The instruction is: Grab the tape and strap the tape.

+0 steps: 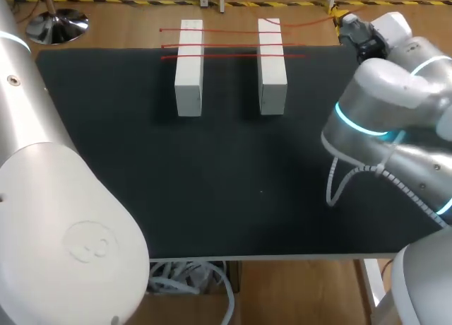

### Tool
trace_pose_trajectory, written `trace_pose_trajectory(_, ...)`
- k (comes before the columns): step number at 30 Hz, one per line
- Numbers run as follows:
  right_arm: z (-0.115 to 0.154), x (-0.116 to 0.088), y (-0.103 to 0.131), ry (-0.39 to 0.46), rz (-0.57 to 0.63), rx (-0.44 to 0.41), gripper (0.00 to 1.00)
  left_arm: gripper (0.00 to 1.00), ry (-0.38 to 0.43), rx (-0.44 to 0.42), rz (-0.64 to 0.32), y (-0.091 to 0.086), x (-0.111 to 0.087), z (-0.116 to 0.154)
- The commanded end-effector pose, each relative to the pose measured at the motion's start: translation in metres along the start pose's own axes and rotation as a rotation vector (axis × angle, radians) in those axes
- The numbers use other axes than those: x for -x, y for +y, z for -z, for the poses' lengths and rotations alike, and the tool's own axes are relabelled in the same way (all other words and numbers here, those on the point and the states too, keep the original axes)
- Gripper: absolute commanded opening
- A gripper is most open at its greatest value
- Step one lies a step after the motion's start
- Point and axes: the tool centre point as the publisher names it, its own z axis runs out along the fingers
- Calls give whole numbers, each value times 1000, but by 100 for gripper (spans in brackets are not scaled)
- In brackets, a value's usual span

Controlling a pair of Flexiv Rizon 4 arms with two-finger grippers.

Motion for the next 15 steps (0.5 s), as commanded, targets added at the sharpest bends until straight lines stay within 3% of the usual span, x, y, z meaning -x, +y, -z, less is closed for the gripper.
trace_pose_trajectory(1, -7, -16, -4, -80, 22, 84, 0, 0, 3, 5, 1, -1, 0, 1)
trace_pose_trajectory(7, -10, -23, -3, -212, 182, 89, 0, 0, 3, 5, 1, -1, 0, 1)
trace_pose_trajectory(9, -10, -25, -2, -211, 196, 88, 0, 0, 3, 5, 1, -1, 0, 1)
trace_pose_trajectory(13, -8, -23, -3, -282, 312, 43, 0, 0, 3, 5, 1, -1, 0, 1)
trace_pose_trajectory(15, -6, -24, -4, -316, 302, 21, 0, 0, 3, 5, 1, -1, 0, 1)
